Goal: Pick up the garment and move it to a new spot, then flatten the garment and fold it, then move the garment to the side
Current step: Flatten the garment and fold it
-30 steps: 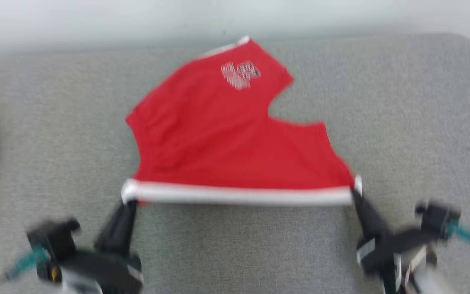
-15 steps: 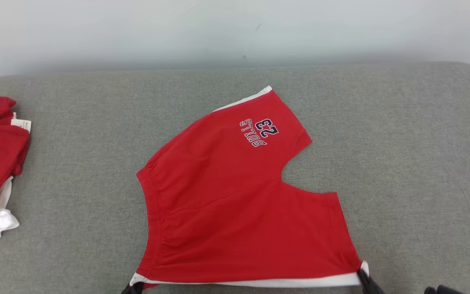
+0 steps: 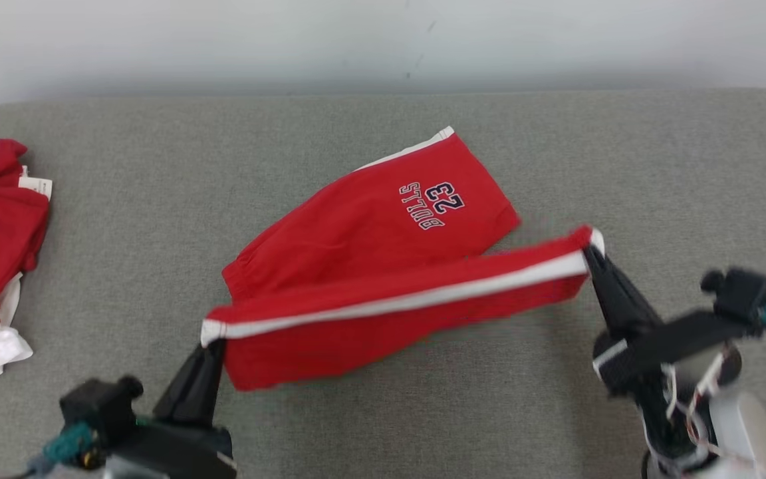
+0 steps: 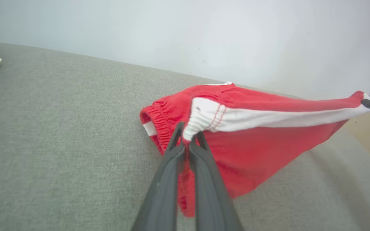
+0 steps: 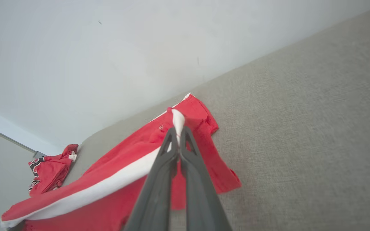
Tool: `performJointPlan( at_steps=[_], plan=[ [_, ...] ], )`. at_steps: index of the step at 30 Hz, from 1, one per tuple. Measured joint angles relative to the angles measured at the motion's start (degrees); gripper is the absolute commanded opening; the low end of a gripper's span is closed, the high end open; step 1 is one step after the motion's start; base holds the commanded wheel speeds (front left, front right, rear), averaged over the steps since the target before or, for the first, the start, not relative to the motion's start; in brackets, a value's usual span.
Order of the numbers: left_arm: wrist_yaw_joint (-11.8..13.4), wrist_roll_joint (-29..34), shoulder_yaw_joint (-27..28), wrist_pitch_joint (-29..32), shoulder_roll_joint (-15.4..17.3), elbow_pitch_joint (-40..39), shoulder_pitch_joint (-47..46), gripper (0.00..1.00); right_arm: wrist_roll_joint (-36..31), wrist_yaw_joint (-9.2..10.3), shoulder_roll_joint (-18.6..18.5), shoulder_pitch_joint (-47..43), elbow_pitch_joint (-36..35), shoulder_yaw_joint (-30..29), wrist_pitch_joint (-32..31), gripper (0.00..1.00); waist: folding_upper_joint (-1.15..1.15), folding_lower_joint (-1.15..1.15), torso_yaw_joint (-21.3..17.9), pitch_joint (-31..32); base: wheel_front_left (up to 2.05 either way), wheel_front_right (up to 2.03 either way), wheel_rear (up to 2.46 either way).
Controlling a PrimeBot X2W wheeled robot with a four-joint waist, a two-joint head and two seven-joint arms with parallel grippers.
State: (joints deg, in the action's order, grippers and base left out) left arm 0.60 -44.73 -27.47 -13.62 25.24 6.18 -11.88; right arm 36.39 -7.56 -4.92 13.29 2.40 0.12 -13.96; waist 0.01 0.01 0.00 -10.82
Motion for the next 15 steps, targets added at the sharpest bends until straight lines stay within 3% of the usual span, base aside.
performJointPlan(
  at_steps=[10, 15],
  plan=[
    [-4.7, -1.2, -0.4, 1.6, -4.3, 14.2, -15.7, 0.00, -4.7, 0.00, -0.1, 25.7, 24.3, 0.2, -0.1, 0.00, 0.00, 0.00, 2.7, -4.6, 0.00, 0.00, 0.00],
    [-6.0, -1.1, -1.5, 1.7, -6.1, 19.3, -20.4, 0.00, -7.3, 0.00, -0.1, 33.7, 33.9, 0.6, 1.9, 0.00, 0.00, 0.00, 4.0, -6.6, 0.00, 0.00, 0.00]
  ],
)
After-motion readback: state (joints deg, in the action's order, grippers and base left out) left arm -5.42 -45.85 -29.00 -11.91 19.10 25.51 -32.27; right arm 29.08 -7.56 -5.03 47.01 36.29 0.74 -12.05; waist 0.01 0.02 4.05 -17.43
